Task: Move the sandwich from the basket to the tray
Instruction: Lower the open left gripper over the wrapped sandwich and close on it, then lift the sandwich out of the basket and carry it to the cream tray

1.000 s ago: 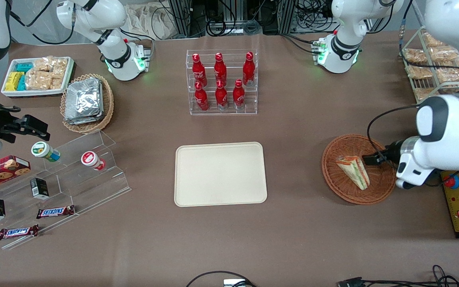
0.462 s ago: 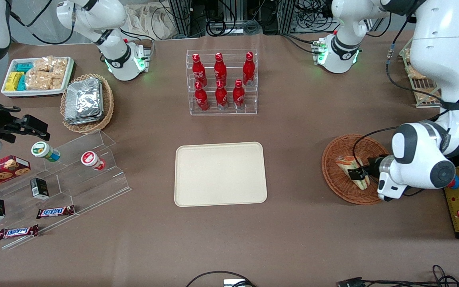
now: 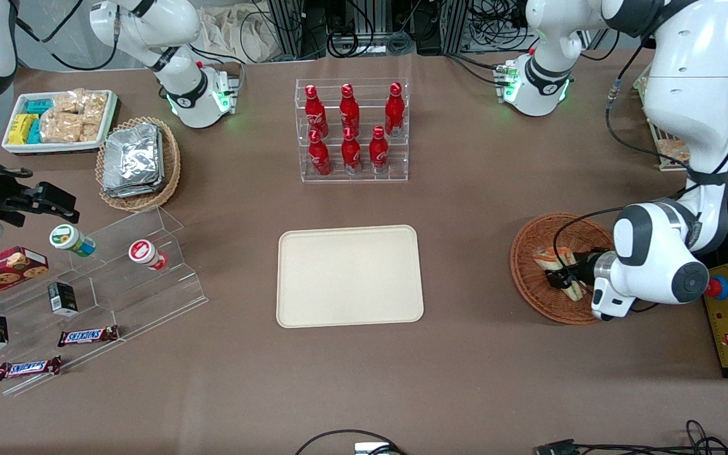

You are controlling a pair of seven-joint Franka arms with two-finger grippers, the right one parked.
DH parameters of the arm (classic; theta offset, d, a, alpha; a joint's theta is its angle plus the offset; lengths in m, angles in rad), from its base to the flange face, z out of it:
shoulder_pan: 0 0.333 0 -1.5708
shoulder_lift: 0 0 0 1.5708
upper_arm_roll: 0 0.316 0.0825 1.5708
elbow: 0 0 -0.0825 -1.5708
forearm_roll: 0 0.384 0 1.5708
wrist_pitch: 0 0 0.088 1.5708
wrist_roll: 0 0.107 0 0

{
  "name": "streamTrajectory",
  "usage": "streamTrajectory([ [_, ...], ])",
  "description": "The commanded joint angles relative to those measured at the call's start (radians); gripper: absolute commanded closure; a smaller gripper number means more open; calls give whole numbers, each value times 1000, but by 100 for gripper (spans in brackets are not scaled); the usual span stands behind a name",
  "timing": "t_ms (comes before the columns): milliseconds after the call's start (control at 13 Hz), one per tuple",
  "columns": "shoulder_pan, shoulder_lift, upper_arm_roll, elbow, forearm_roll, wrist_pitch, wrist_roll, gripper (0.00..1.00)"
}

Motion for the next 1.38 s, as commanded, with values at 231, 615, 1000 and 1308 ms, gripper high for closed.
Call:
streamTrajectory([
  [231, -1, -58, -5, -3, -9, -22, 3, 100],
  [615, -12, -153, -92, 56, 11, -152, 246, 100],
  [1000, -15, -66, -311, 246, 178, -212, 341, 100],
  [1308, -17, 68, -463, 345, 166, -205, 163, 100],
])
